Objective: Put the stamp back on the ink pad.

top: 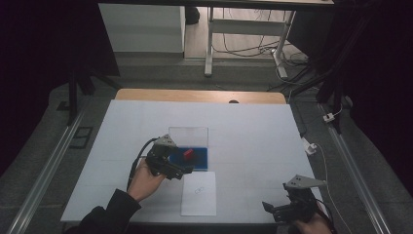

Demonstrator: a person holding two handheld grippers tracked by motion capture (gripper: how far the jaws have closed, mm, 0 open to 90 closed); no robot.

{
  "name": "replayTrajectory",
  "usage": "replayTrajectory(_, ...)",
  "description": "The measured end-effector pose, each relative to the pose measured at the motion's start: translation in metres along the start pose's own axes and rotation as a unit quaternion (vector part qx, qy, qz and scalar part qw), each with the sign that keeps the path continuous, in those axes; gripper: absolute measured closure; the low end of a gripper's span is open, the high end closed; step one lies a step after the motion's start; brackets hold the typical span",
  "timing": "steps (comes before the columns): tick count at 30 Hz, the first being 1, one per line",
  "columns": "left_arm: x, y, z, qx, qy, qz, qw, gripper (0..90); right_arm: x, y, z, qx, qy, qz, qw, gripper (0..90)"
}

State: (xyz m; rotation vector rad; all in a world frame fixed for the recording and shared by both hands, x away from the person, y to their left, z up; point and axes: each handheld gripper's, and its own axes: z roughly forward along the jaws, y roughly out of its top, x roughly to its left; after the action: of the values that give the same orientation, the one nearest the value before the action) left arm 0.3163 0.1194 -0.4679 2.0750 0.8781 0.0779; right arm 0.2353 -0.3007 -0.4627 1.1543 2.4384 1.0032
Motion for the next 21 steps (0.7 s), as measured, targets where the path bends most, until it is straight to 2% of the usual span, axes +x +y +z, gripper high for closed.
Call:
replayTrajectory(7,-0.006,-0.009,-0.011,-0.004,-0.014,0.013,0.9998,0.0,0.0,0.0,0.0,0.0,0.002,-0.003,1.0,0.0)
replayTrajectory(15,-0.012,-0.022,-0.032,-0.017,-0.018,0.005,0.9997,0.0,0.0,0.0,0.0,-0.001,0.003,-0.001,1.0,0.0)
replayTrajectory(21,-0.015,-0.035,-0.049,-0.028,-0.009,-0.007,0.9995,0.0,0.0,0.0,0.0,0.0,0.002,-0.002,1.0,0.0)
